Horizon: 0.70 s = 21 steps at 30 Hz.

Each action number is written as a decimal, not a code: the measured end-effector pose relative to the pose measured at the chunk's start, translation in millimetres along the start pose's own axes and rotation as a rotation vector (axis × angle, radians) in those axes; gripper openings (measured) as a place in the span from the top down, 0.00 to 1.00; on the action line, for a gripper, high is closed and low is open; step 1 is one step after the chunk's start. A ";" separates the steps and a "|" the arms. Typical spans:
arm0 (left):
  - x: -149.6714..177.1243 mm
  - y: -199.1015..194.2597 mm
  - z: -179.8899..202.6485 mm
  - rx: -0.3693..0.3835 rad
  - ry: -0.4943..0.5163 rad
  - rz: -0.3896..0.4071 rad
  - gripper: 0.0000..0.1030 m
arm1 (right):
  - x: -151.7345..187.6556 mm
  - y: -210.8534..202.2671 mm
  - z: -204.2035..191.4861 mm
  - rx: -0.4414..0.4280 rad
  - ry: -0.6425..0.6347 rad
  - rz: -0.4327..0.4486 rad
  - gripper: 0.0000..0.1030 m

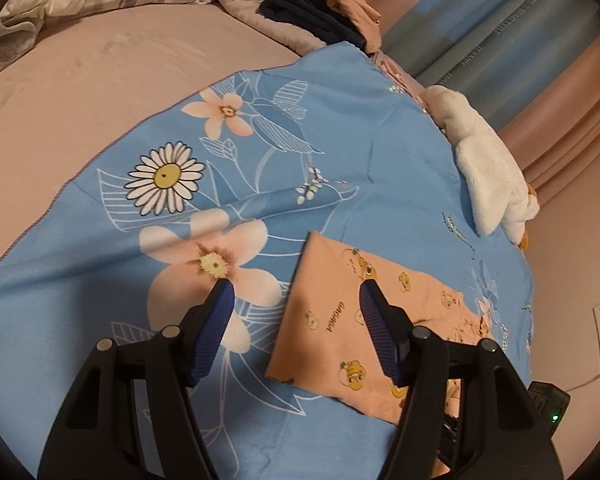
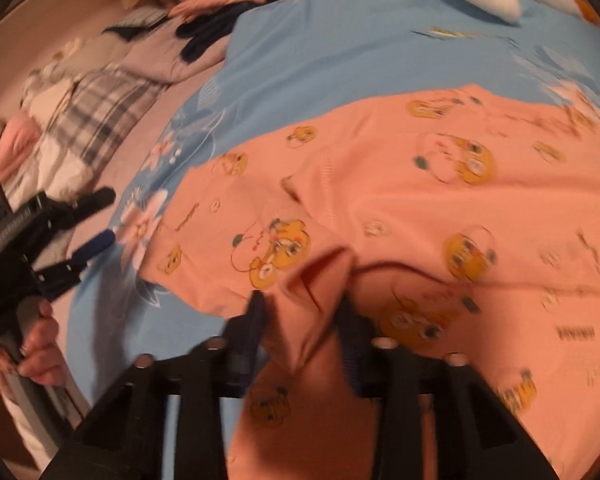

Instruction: Fold small clothes

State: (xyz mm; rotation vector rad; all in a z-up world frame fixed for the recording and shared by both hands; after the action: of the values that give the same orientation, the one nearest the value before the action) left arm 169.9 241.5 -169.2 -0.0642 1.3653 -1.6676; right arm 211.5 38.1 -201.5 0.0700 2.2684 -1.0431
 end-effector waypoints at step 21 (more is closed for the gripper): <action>-8.0 -3.6 -6.9 0.026 -0.038 -0.001 0.38 | -95.5 -98.2 -46.0 -0.006 -0.243 0.160 0.94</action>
State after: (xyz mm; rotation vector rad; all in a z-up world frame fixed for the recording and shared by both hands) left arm 168.3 251.6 -165.1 -0.0808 1.3152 -1.6771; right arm 234.5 22.6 -59.7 0.1144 2.0118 -0.9088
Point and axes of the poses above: each gripper's, at about its wrist camera, not at the fingertips, and y roughly the way its jaws point, z to its right, x to its underside, the point moved 9 cm from there along y, roughly the way its jaws point, and after that the axes turned 13 degrees about -x, right-handed, at the moved point
